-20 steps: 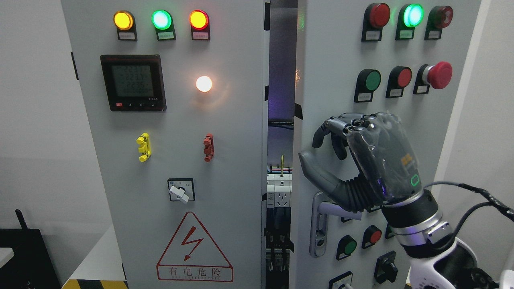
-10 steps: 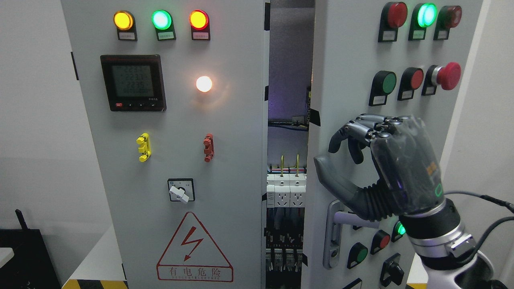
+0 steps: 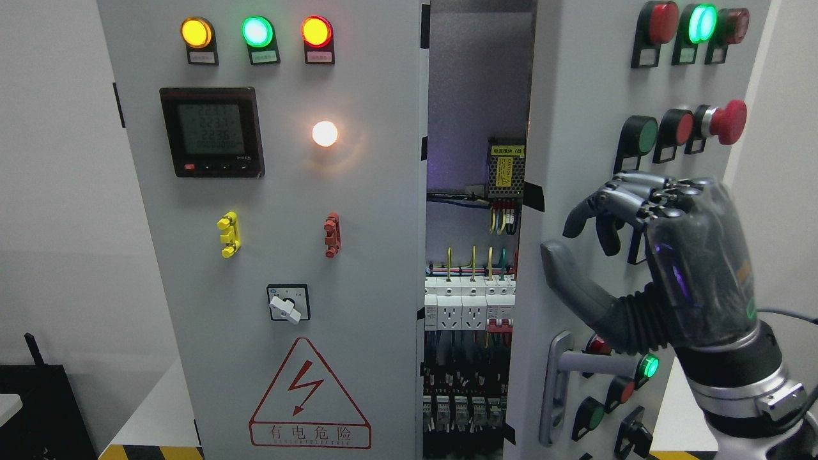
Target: Release door handle
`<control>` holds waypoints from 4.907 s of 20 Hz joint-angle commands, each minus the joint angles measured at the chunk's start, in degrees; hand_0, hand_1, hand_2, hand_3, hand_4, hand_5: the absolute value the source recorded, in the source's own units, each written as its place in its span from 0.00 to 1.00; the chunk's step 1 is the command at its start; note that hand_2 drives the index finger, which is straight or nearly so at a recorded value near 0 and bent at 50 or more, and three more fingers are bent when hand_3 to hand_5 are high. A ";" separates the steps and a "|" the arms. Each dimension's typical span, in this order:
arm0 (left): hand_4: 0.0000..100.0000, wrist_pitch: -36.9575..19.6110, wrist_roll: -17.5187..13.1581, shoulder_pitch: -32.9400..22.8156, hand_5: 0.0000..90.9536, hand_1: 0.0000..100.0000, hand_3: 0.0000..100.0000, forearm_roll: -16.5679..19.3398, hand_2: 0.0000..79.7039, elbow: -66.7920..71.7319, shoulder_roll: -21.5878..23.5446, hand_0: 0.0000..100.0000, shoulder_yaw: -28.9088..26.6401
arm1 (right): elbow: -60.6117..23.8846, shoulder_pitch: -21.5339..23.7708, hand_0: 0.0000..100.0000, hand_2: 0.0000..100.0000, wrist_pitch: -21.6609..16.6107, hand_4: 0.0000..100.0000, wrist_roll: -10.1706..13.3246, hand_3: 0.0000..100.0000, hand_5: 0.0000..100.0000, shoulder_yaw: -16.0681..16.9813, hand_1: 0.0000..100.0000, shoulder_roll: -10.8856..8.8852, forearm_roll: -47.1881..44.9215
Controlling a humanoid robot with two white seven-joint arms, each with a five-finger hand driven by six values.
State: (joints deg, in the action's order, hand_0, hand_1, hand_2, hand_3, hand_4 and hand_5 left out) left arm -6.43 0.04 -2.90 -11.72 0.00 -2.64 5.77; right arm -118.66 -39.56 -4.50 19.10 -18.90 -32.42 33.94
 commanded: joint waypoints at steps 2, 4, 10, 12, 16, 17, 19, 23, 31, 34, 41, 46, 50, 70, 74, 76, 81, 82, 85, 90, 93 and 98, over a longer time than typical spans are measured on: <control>0.00 0.01 0.04 0.00 0.00 0.39 0.00 0.03 0.00 -1.76 0.00 0.12 0.03 | -0.79 4.66 0.53 0.67 -4.19 0.95 0.23 1.00 0.97 12.73 0.32 1.39 0.08; 0.00 0.01 0.04 0.00 0.00 0.39 0.00 0.03 0.00 -1.76 0.00 0.12 -0.06 | -0.79 6.59 0.53 0.67 -5.77 0.95 0.06 1.00 0.97 15.81 0.32 1.31 0.08; 0.00 0.01 0.04 0.00 0.00 0.39 0.00 -0.05 0.00 -1.76 0.00 0.12 0.03 | -0.44 12.74 0.54 0.67 -8.68 0.95 -0.29 1.00 0.98 23.81 0.32 1.48 -0.01; 0.00 0.01 0.04 0.00 0.00 0.39 0.00 -0.05 0.00 -1.76 0.00 0.12 0.03 | 0.35 14.59 0.54 0.68 -8.68 0.95 -0.21 1.00 0.98 26.62 0.32 1.57 -0.10; 0.00 0.01 0.04 0.00 0.00 0.39 0.00 -0.05 0.00 -1.76 0.00 0.12 0.03 | 4.04 16.88 0.54 0.68 -8.68 0.95 -0.03 1.00 0.98 31.46 0.32 3.23 -0.28; 0.00 0.01 0.04 0.00 0.00 0.39 0.00 0.03 0.00 -1.76 0.00 0.12 0.03 | 5.09 17.32 0.54 0.68 -8.60 0.95 0.06 1.00 0.98 32.69 0.31 3.59 -0.36; 0.00 0.01 0.04 0.00 0.00 0.39 0.00 0.03 0.00 -1.76 0.00 0.12 0.03 | 7.73 18.11 0.54 0.68 -8.59 0.95 0.06 1.00 0.98 35.24 0.31 5.16 -0.45; 0.00 0.01 0.04 0.00 0.00 0.39 0.00 -0.05 0.00 -1.76 0.00 0.12 -0.06 | 12.83 21.71 0.54 0.67 -8.51 0.94 0.32 1.00 0.97 39.72 0.31 7.19 -0.63; 0.00 0.01 0.04 0.00 0.00 0.39 0.00 0.03 0.00 -1.76 0.00 0.12 0.03 | 25.04 33.04 0.55 0.62 -8.68 0.88 0.50 1.00 0.93 47.63 0.28 11.94 -2.29; 0.00 0.01 0.04 0.00 0.00 0.39 0.00 0.03 0.00 -1.76 0.00 0.12 0.03 | 30.40 37.18 0.56 0.54 -8.68 0.77 0.50 0.92 0.81 49.04 0.27 12.73 -4.14; 0.00 0.01 0.04 0.00 0.00 0.39 0.00 -0.05 0.00 -1.76 0.00 0.12 0.03 | 45.42 45.44 0.59 0.38 -8.24 0.54 -1.34 0.66 0.52 49.13 0.23 15.63 -9.76; 0.00 0.01 0.04 0.00 0.00 0.39 0.00 0.03 0.00 -1.76 0.00 0.12 0.03 | 57.99 47.55 0.58 0.30 -8.59 0.40 -4.77 0.48 0.43 48.87 0.19 18.79 -13.01; 0.00 0.01 0.04 0.00 0.00 0.39 0.00 0.03 0.00 -1.76 0.00 0.12 0.03 | 66.87 49.76 0.56 0.26 -8.59 0.33 -6.88 0.41 0.32 48.08 0.19 19.15 -15.65; 0.00 0.01 0.04 0.00 0.00 0.39 0.00 -0.05 0.00 -1.76 0.00 0.12 -0.06 | 105.56 49.76 0.47 0.02 -0.87 0.02 -25.77 0.12 0.00 47.73 0.21 23.98 -15.75; 0.00 0.01 0.04 0.00 0.00 0.39 0.00 0.03 0.00 -1.76 0.00 0.12 0.03 | 107.49 49.93 0.47 0.00 0.54 0.00 -27.19 0.06 0.00 43.78 0.19 25.47 -15.57; 0.00 0.01 0.04 0.00 0.00 0.39 0.00 -0.05 0.00 -1.76 0.00 0.12 0.03 | 108.20 49.93 0.47 0.00 0.63 0.00 -27.19 0.03 0.00 42.46 0.18 25.91 -15.57; 0.00 0.01 0.04 0.00 0.00 0.39 0.00 0.03 0.00 -1.76 0.00 0.12 -0.06 | 108.20 50.37 0.46 0.00 5.29 0.00 -29.11 0.00 0.00 38.34 0.17 27.58 -15.39; 0.00 0.01 0.04 0.00 0.00 0.39 0.00 0.03 0.00 -1.76 0.00 0.12 0.03 | 108.20 50.37 0.46 0.00 5.38 0.00 -29.64 0.00 0.00 37.19 0.16 27.84 -15.39; 0.00 0.01 0.04 0.00 0.00 0.39 0.00 -0.05 0.00 -1.76 0.00 0.12 -0.06 | 109.34 50.37 0.44 0.00 5.99 0.00 -29.83 0.00 0.00 36.21 0.16 28.64 -15.39; 0.00 0.01 0.04 0.00 0.00 0.39 0.00 0.03 0.00 -1.76 0.00 0.12 0.03 | 109.60 50.37 0.43 0.00 6.08 0.00 -29.91 0.00 0.00 36.13 0.15 30.39 -15.31; 0.00 0.01 0.04 0.00 0.00 0.39 0.00 -0.05 0.00 -1.76 0.00 0.12 0.03 | 109.78 50.37 0.42 0.00 6.08 0.00 -30.00 0.00 0.00 36.21 0.15 31.01 -15.39; 0.00 0.01 0.04 0.00 0.00 0.39 0.00 0.03 0.00 -1.76 0.00 0.12 0.03 | 110.13 50.37 0.41 0.00 6.08 0.00 -31.50 0.00 0.00 36.21 0.14 31.98 -15.57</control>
State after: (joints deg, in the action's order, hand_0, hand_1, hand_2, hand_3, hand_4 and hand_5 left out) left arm -6.43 0.04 -2.90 -11.73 0.00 -2.64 5.78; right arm -11.06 10.79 1.54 -11.90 19.12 -2.69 18.47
